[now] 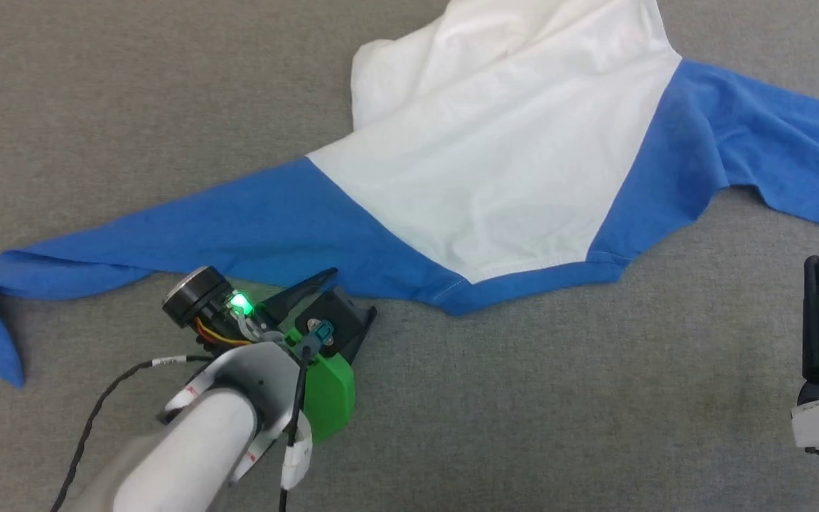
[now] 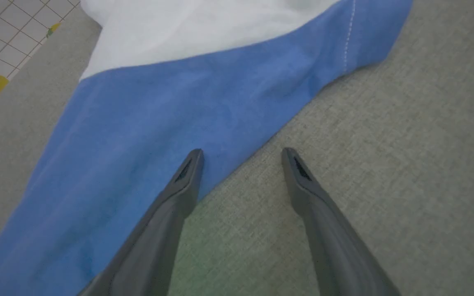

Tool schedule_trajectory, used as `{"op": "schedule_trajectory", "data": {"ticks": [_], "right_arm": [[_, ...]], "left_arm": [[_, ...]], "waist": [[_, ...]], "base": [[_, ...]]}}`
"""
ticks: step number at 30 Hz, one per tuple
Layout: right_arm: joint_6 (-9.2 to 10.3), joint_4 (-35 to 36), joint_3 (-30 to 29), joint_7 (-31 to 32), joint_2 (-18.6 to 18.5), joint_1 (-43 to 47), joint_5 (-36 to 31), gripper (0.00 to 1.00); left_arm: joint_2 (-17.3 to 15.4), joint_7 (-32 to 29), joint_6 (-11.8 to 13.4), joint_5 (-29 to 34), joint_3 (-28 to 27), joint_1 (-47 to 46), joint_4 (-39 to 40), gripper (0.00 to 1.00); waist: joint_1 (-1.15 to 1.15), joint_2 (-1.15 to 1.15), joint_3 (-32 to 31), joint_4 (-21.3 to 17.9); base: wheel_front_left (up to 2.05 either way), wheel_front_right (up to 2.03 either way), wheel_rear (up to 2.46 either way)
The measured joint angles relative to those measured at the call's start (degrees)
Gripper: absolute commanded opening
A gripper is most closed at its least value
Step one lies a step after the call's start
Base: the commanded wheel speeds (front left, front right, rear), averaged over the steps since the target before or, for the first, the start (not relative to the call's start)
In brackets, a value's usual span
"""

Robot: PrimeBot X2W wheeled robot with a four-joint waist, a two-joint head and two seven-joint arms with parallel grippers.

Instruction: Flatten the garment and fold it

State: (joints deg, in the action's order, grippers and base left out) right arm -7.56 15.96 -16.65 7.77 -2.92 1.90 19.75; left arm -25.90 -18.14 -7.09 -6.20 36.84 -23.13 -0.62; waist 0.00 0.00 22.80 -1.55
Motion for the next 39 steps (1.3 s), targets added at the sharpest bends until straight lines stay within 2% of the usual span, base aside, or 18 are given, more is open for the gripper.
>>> {"op": "schedule_trajectory", "data": {"ticks": [4, 5, 6, 8, 15, 21, 23, 26, 28, 30, 33, 35, 39], "right_arm": [[0.0, -0.2, 0.1, -0.3, 0.0, -0.8, 0.0, 1.0], [0.0, -0.3, 0.1, -0.3, 0.0, -1.0, 0.0, 1.0], [0.0, -0.5, 0.1, -0.5, 0.0, -1.0, 0.0, 1.0], [0.0, -0.7, 0.1, -0.6, 0.0, -1.0, 0.0, 1.0], [0.0, -1.2, -0.5, -0.6, 0.0, -1.0, 0.0, 1.0], [0.0, 0.0, 0.1, 1.3, 0.0, -0.4, -1.7, 1.0], [0.0, 1.0, 0.9, 2.9, 0.0, 0.0, -2.9, 1.0], [-0.01, 2.3, 3.9, 7.0, -1.0, 0.9, -5.7, 1.0], [-0.01, 2.8, 6.2, 10.5, -4.1, 1.1, -6.1, 1.0], [-0.01, 3.0, 7.7, 13.3, -8.1, 1.2, -6.2, 1.0], [-0.01, 3.1, 11.1, 17.5, -14.5, 1.1, -6.1, 1.0], [-0.01, 3.2, 14.7, 21.4, -19.7, 1.1, -4.9, 1.0], [-0.01, 4.0, 19.7, 25.5, -27.0, 0.2, -2.5, 1.0]], "left_arm": [[-0.3, 0.5, 0.0, 0.2, 1.8, -3.2, -2.2, 1.0], [-0.2, 1.8, 0.0, 0.1, 1.9, -4.1, -2.9, 0.29], [0.1, 2.8, 0.1, -0.1, 1.6, -4.3, -3.3, 0.0], [1.2, 4.4, 0.4, -1.1, 1.0, -4.3, -3.8, 0.0], [2.4, 8.8, 5.2, -6.2, -3.0, 0.5, -0.4, 0.0], [0.6, 10.8, 13.2, -8.3, -9.2, 9.8, 7.3, 0.0], [-0.8, 11.4, 14.5, -9.3, -10.8, 12.7, 9.1, 0.0], [-1.6, 12.0, 15.1, -10.3, -11.8, 15.2, 10.7, 0.0], [-1.2, 12.3, 15.2, -10.7, -11.6, 15.4, 11.6, 0.02], [-0.9, 12.3, 15.1, -10.7, -10.9, 15.2, 11.9, 0.11], [0.1, 12.4, 14.5, -10.7, -9.6, 14.3, 11.8, 0.15], [0.9, 12.4, 13.9, -10.7, -8.6, 13.0, 11.5, 0.12], [1.9, 12.6, 13.4, -10.6, -7.9, 10.9, 10.6, 0.05]], "waist": [[0.0, 0.0, 1.6, -1.0], [0.0, 0.0, 2.1, -1.3], [0.0, 0.0, 2.3, -1.5], [0.0, 0.0, 2.4, -1.7], [0.0, 0.0, 0.2, -1.1], [0.0, 0.0, -2.2, 0.9], [0.0, 0.0, -2.6, 1.8], [0.0, 0.0, -2.9, 3.2], [0.0, 0.0, -3.0, 4.2], [0.0, 0.0, -2.9, 5.1], [0.0, 0.0, -2.5, 6.3], [0.0, 0.0, -1.8, 7.1], [0.0, 0.0, -0.3, 8.1]], "base": [[0.0, 0.0, 0.0], [0.0, 0.0, 0.0], [0.0, 0.0, 0.0], [0.0, 0.0, 0.0], [0.0, 0.0, 0.0], [0.0, 0.0, 0.0], [0.0, 0.0, 0.0], [0.0, 0.0, 0.0], [0.0, 0.0, 0.0], [0.0, 0.0, 0.0], [0.0, 0.0, 0.0], [0.0, 0.0, 0.0], [0.0, 0.0, 0.0]]}}
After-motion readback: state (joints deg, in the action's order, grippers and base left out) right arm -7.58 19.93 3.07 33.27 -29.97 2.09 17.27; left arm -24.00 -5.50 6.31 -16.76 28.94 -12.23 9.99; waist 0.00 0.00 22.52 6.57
